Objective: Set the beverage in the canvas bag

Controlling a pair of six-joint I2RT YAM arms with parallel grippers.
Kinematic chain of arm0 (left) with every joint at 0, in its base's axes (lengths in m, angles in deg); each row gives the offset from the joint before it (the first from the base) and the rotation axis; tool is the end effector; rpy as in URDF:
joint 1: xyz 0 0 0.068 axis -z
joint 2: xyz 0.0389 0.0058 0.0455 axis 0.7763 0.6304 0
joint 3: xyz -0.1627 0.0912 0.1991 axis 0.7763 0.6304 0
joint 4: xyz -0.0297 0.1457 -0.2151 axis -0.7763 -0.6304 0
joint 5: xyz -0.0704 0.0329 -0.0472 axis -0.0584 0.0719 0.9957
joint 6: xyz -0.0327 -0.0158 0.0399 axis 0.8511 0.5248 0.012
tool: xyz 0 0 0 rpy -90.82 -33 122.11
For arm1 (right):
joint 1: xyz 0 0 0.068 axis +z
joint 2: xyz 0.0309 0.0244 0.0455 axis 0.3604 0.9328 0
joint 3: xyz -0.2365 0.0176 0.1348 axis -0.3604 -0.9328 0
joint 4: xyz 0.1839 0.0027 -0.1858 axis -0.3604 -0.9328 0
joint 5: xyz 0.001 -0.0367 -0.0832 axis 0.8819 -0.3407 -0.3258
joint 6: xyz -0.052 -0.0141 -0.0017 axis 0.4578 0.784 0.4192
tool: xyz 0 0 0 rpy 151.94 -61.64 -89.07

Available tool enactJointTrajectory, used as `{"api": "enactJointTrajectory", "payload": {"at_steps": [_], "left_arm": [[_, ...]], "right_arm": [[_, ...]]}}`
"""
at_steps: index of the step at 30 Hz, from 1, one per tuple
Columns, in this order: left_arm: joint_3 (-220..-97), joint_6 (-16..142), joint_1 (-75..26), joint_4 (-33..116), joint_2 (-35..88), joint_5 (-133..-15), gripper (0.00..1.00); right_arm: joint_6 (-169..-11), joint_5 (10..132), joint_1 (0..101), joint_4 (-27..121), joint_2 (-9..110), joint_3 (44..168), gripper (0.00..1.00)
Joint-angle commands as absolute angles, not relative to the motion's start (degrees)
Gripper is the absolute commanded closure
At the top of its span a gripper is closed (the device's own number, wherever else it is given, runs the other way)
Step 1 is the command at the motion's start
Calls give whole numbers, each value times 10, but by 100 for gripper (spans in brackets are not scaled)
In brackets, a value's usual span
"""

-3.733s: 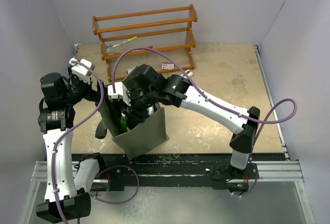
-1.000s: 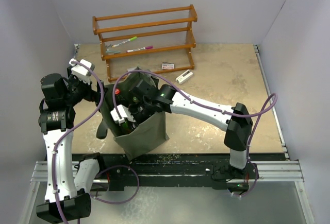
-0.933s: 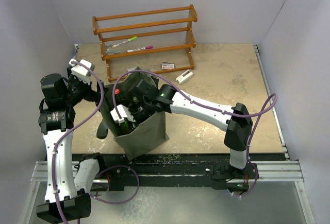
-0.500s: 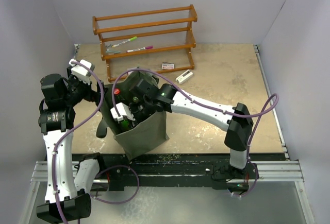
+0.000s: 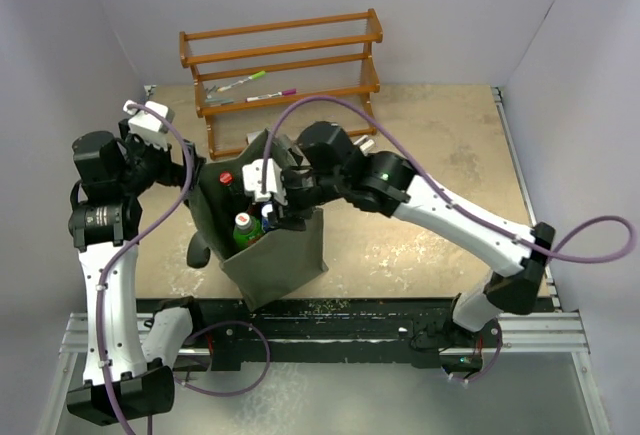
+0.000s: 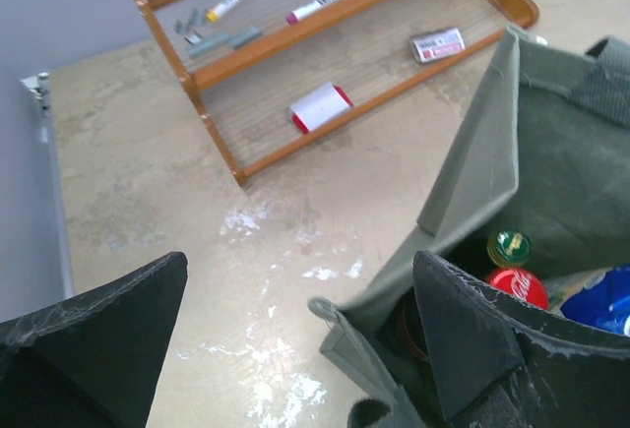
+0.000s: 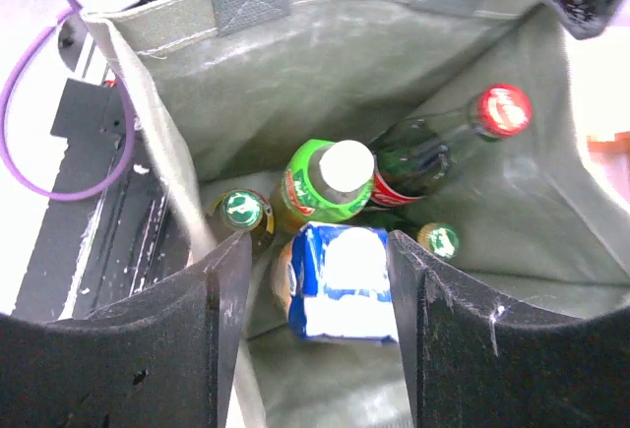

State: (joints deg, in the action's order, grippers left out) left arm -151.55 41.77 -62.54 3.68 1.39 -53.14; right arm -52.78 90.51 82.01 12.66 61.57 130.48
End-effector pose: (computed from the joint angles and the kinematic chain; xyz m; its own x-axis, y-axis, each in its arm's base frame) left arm 0.1711 0.0172 0.4004 -0.2959 0.0929 -0.9507 0.3302 0.9438 -0.0105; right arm 0.1607 0.3216 0.4208 0.3004 -0.3899 -0.8705 -0.9538 -0.1313 -0.2703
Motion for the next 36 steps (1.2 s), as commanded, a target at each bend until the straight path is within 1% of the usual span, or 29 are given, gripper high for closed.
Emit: {"api": "enactJointTrajectory", "payload": {"at_steps": [1, 4, 7, 9, 12, 14, 18, 20, 21, 23, 24, 28, 36], "left_arm": [[-1571, 447, -629, 47, 22, -584, 1], [-1587, 449, -629, 61, 23, -612, 1], [-1605, 448, -629, 69, 27, -613, 1], [-1619, 444, -629, 63, 34, -605, 1], [-1630, 439, -629, 55, 45, -615, 1], [-1625, 435, -629, 67, 43, -628, 1], [-1605, 412, -629, 111, 37, -653, 1], [-1608, 405, -629, 124, 44, -662, 1], [-1612, 403, -629, 127, 49, -663, 1], [-1616, 410, -629, 136, 58, -654, 1], [-1612, 421, -630, 143, 60, -648, 1], [-1579, 449, -629, 193, 47, -619, 1], [-1566, 457, -630, 231, 20, -580, 1]], "right_arm": [[-583, 853, 808, 180, 554, 1286, 40], [-602, 833, 782, 185, 530, 1301, 40], [-631, 846, 730, 187, 510, 1313, 39], [-636, 854, 680, 189, 488, 1300, 38], [-680, 865, 590, 244, 427, 1237, 36], [-716, 849, 527, 289, 378, 1181, 35], [-770, 756, 425, 400, 275, 1052, 22], [-771, 692, 400, 405, 256, 1024, 19], [-774, 665, 386, 412, 249, 1012, 16], [-794, 623, 354, 426, 238, 987, 5], [-803, 618, 337, 428, 234, 982, 1], [-819, 607, 293, 424, 221, 981, 0], [-792, 604, 289, 385, 202, 991, 0]]}}
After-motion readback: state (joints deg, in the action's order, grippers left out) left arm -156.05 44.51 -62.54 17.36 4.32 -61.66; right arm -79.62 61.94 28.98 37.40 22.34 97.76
